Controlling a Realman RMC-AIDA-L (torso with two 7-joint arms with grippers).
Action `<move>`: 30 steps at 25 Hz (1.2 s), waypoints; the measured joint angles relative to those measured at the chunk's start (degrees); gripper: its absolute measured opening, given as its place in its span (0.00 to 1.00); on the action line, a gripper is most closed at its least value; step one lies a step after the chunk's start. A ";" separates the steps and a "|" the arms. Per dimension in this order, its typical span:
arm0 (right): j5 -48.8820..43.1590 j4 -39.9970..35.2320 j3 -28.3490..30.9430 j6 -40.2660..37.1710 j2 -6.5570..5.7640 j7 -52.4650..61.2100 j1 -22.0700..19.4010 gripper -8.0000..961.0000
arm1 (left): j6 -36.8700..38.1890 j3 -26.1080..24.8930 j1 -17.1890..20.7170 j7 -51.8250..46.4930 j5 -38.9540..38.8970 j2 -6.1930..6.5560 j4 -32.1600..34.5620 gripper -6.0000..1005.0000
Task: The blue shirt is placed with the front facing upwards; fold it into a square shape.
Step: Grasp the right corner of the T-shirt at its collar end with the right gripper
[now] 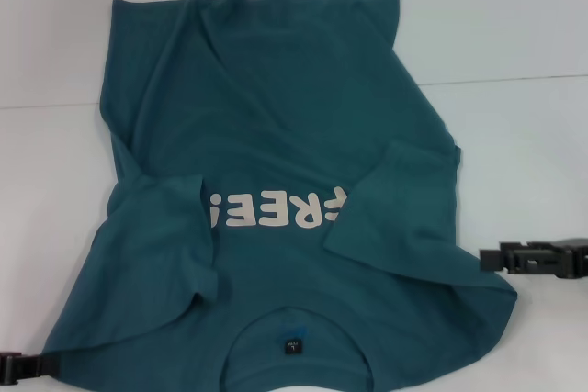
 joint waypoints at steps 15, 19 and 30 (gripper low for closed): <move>-2.65 0.23 0.26 -1.42 -2.39 4.99 -3.15 0.92 | 0.58 0.01 0.07 0.06 -0.40 -0.17 0.28 0.03; -4.78 0.30 0.13 0.51 -0.78 4.70 -2.49 0.92 | 0.60 0.01 0.06 0.07 -0.45 -0.18 0.27 0.03; -6.08 0.33 0.04 4.53 2.01 3.21 -1.59 0.87 | 0.60 0.46 -0.40 -0.34 -0.46 -0.18 0.24 0.03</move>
